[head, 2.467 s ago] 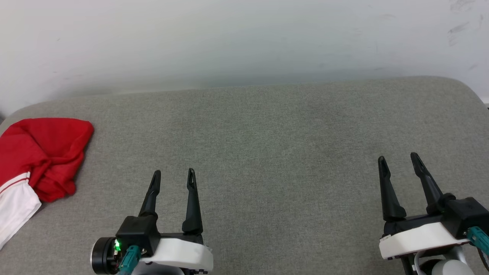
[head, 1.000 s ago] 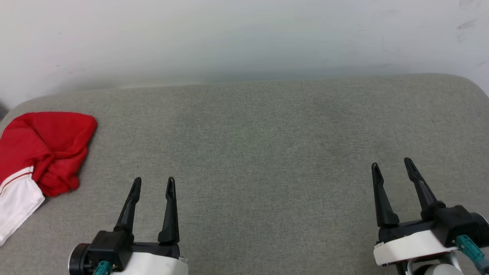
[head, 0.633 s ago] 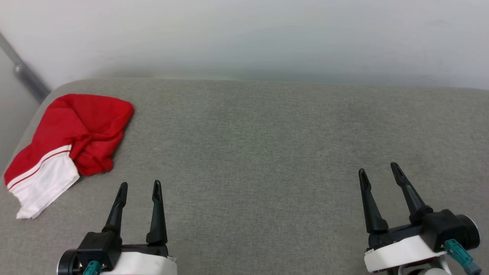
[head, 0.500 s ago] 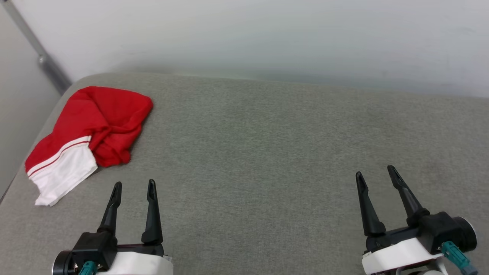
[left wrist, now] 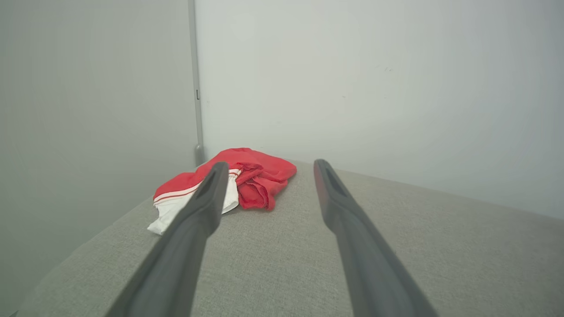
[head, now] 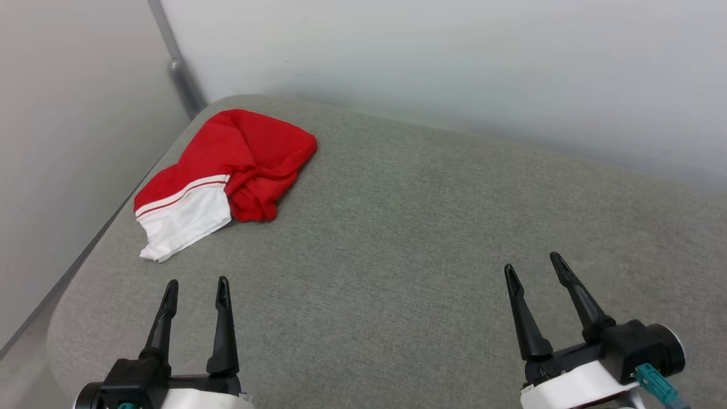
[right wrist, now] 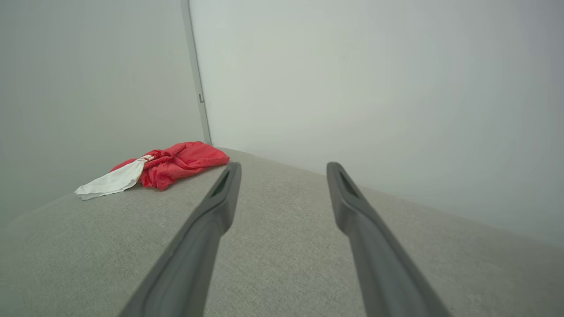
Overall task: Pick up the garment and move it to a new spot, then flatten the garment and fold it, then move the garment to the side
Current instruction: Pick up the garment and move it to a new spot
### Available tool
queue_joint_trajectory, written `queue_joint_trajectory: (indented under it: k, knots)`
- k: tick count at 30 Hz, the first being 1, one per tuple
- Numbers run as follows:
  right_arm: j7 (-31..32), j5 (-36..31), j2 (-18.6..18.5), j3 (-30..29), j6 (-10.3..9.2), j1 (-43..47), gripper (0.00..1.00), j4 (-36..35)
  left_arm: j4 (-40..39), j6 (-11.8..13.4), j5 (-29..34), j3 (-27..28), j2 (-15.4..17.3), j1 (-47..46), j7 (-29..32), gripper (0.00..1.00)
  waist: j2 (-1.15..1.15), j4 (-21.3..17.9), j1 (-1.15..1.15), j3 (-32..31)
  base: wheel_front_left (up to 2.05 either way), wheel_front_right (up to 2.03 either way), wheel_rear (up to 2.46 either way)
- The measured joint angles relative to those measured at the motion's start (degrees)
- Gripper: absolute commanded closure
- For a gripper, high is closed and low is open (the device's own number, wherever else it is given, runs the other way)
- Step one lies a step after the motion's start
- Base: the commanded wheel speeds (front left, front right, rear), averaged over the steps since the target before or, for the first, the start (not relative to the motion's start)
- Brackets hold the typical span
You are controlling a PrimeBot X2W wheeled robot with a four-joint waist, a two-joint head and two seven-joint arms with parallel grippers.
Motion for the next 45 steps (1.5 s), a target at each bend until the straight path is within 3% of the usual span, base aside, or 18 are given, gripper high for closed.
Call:
queue_joint_trajectory:
  k: [11,25,35,39,45]
  knots:
    - [0.0,0.47,0.0,1.3,0.0,0.89,0.0,0.05,-0.81,-0.14,0.79,-0.05,-0.01,1.16,0.0,0.0,0.0,4.51,0.0,-1.2,0.0,0.0,0.0]
    - [0.0,0.94,0.0,1.64,0.0,0.98,0.0,0.48,1.26,-1.11,-0.68,1.01,0.0,2.31,0.0,0.0,0.0,4.02,0.0,-1.18,0.0,0.0,0.0]
    - [0.0,-4.06,0.04,0.49,0.01,-2.01,0.0,-3.56,7.16,-5.64,-2.31,1.42,0.31,-5.69,-0.01,0.0,0.0,2.6,0.0,5.84,0.0,0.0,0.0]
    - [0.0,-6.57,-0.02,-0.45,0.0,-3.89,0.0,-5.92,14.05,-6.27,-5.88,-0.01,4.95,-14.1,0.53,0.0,0.0,1.78,0.0,10.74,0.0,0.0,0.0]
    - [0.0,-8.36,-2.2,-1.27,0.01,-6.42,0.0,-9.81,17.63,-6.41,-18.34,-5.36,18.16,-30.15,15.52,0.0,0.0,-0.02,0.01,18.71,0.0,0.0,0.0]
